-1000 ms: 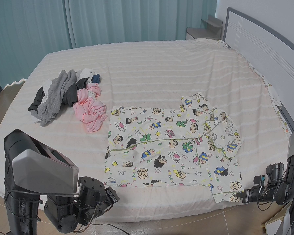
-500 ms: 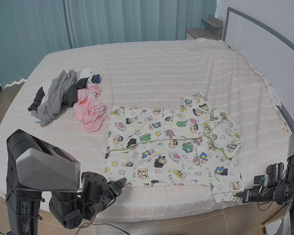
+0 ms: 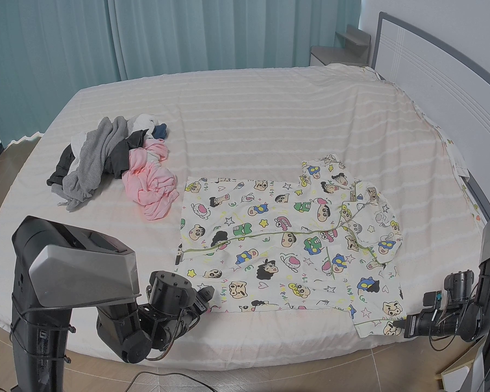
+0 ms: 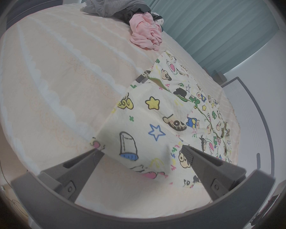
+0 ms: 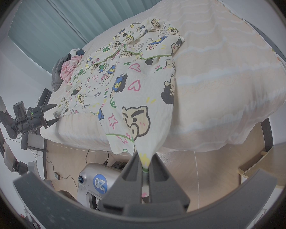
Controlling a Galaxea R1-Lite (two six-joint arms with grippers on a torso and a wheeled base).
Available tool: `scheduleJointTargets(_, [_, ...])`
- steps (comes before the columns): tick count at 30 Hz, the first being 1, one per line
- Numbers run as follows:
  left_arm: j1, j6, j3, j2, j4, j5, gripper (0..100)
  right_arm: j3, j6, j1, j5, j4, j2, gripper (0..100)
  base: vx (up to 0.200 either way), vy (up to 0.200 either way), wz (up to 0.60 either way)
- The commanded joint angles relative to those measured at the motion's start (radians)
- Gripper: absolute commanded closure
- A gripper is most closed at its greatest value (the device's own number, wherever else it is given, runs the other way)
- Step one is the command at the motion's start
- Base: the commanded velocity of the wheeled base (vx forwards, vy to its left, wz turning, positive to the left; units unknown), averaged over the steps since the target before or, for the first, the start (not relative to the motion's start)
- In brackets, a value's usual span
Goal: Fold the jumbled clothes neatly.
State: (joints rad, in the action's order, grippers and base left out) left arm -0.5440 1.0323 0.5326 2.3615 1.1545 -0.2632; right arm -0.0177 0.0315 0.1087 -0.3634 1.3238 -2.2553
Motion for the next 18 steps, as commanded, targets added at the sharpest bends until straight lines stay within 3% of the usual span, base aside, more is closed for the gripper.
scheduleJointTargets(1, [0.022,0.000,0.072,0.001,-0.084,-0.005,0,0.018,-0.001,0.000,0.000,0.003,0.005,100,0.000,0.000,0.00])
scheduleJointTargets(4, [0.024,-0.003,0.103,0.001,-0.134,-0.007,0,0.018,-0.001,0.000,0.000,0.005,0.010,100,0.000,0.000,0.00])
scheduleJointTargets(5, [0.022,-0.006,0.112,0.001,-0.153,-0.007,100,0.018,-0.001,-0.001,-0.002,0.005,0.010,100,0.000,0.000,0.00])
scheduleJointTargets(11, [0.022,-0.021,0.175,0.001,-0.246,-0.036,100,0.018,-0.001,0.002,0.000,0.005,0.013,100,0.000,0.000,0.00])
scheduleJointTargets(18, [0.024,-0.025,0.127,-0.033,-0.256,-0.065,100,0.018,-0.001,0.006,0.001,0.000,0.019,100,0.000,0.000,0.00])
